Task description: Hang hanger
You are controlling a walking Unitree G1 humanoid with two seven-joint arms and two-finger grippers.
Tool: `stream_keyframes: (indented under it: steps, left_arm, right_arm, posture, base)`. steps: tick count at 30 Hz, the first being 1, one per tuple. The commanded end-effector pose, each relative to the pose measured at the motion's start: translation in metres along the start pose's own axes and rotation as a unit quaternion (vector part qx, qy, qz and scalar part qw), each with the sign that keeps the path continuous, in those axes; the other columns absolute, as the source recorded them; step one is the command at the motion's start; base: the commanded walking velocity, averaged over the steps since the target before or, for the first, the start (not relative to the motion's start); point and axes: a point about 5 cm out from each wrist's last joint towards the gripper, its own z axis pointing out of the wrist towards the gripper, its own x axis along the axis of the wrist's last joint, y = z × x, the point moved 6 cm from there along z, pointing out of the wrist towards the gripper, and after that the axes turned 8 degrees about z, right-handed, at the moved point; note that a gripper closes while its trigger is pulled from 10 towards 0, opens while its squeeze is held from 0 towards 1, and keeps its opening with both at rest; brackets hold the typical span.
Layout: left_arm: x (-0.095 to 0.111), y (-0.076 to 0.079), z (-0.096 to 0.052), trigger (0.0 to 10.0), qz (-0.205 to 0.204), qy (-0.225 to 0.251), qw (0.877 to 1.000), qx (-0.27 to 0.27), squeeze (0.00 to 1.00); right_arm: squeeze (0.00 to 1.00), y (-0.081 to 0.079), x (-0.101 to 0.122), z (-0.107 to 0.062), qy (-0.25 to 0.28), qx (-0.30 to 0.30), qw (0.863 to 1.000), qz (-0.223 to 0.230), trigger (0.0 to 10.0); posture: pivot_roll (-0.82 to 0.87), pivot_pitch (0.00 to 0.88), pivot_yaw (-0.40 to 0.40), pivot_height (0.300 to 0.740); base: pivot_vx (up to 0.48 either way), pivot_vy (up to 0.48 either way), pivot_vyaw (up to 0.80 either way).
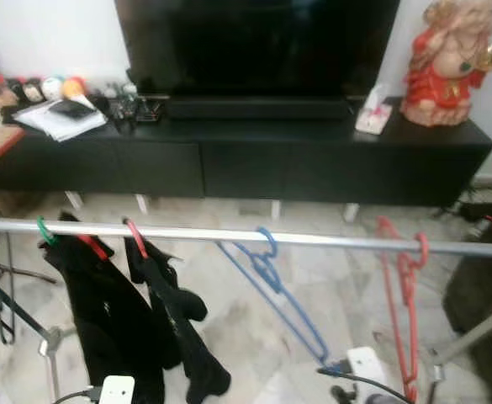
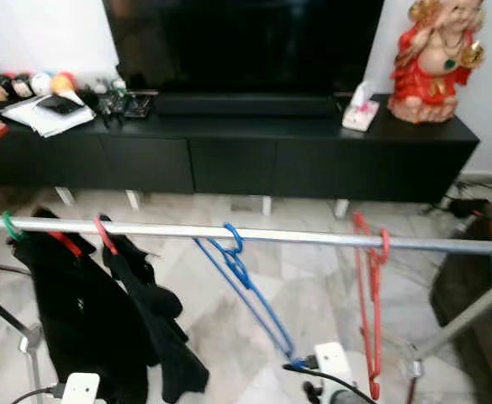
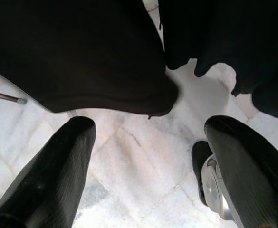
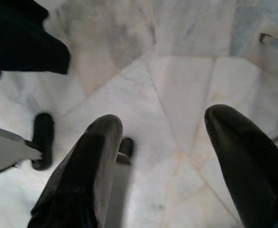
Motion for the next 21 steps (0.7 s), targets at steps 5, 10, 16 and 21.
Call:
stream_keyframes:
  steps: [5,10,16,21]
  left_arm:
    - [0.01,-0.002,0.0,10.0,0.004,0.028,1.0,0.007,0.0]
    - [0.034,-0.008,-0.003,10.0,0.002,0.094,0.995,0.028,0.0]
    - [0.063,-0.017,-0.013,10.0,-0.001,0.171,0.984,0.05,0.0]
    - [0.082,-0.031,-0.027,10.0,0.001,0.219,0.972,0.083,0.0]
  right_arm:
    - [0.0,0.008,0.0,-0.001,0.003,-0.008,1.0,0.007,10.0]
    - [0.0,0.008,0.0,-0.001,0.003,-0.007,1.0,0.006,10.0]
    - [0.0,0.008,0.0,-0.002,0.002,-0.006,1.0,0.005,10.0]
    - [0.0,0.008,0.001,-0.002,0.002,-0.006,1.0,0.004,10.0]
  posture:
    - [-0.03,0.0,0.029,0.74]
    - [-0.03,0.0,0.031,0.74]
    - [-0.03,0.0,0.03,0.74]
    - [-0.02,0.0,0.027,0.74]
  base:
    - [0.0,0.0,0.0]
    - [0.0,0.0,0.0]
    - [0.0,0.0,0.0]
    - [0.0,0.0,0.0]
